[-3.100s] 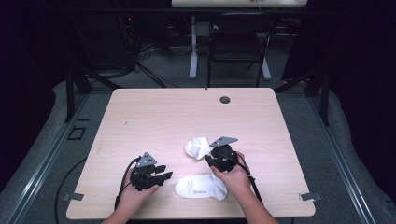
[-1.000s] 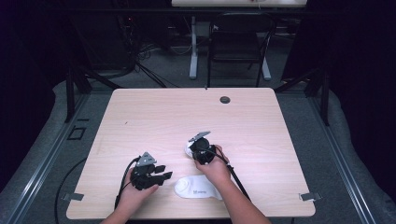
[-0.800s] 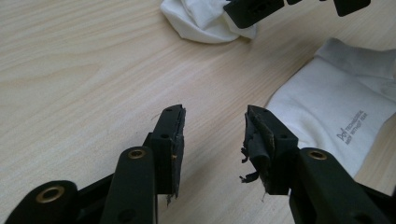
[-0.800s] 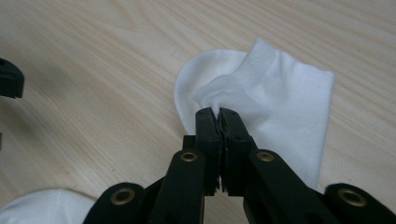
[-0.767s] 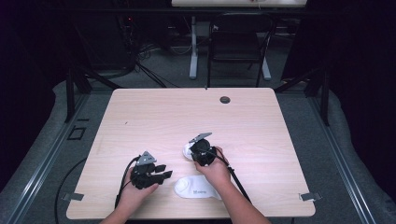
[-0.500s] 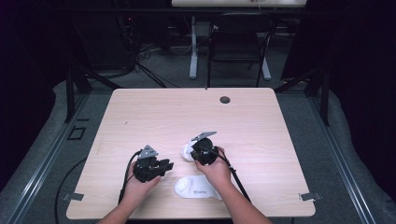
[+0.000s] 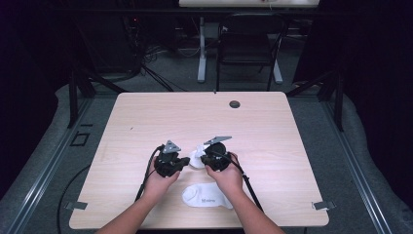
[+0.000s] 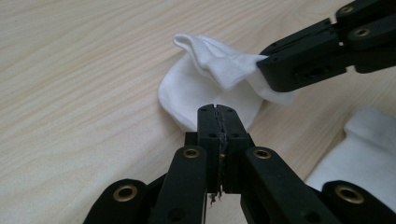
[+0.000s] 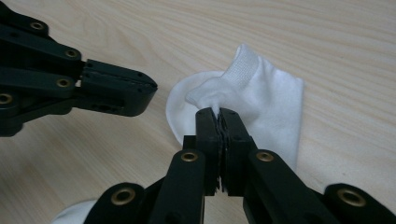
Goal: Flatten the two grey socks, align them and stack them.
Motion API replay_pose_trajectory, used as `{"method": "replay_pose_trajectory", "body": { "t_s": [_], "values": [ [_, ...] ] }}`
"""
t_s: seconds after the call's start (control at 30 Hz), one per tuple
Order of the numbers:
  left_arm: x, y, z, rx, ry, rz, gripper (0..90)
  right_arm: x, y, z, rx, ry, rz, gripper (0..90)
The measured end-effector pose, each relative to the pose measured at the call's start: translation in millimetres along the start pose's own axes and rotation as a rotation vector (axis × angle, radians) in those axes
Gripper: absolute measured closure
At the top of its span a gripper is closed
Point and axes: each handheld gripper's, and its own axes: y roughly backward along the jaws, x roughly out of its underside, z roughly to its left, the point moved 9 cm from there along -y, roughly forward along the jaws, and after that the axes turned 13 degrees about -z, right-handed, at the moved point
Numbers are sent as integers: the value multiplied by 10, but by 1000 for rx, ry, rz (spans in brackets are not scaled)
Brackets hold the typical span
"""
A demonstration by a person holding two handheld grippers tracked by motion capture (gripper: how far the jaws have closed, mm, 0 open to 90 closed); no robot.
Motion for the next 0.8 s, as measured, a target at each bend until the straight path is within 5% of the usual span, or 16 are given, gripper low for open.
{"method": "replay_pose_trajectory", "body": {
  "t_s": [0.5, 0.8],
  "values": [
    [124, -268, 32, -21, 18, 37, 897, -74, 146, -75, 7, -14, -37, 882],
    [186, -258, 89, -25, 14, 68, 894, -90, 259, -230, 32, -37, -59, 881]
  ]
}}
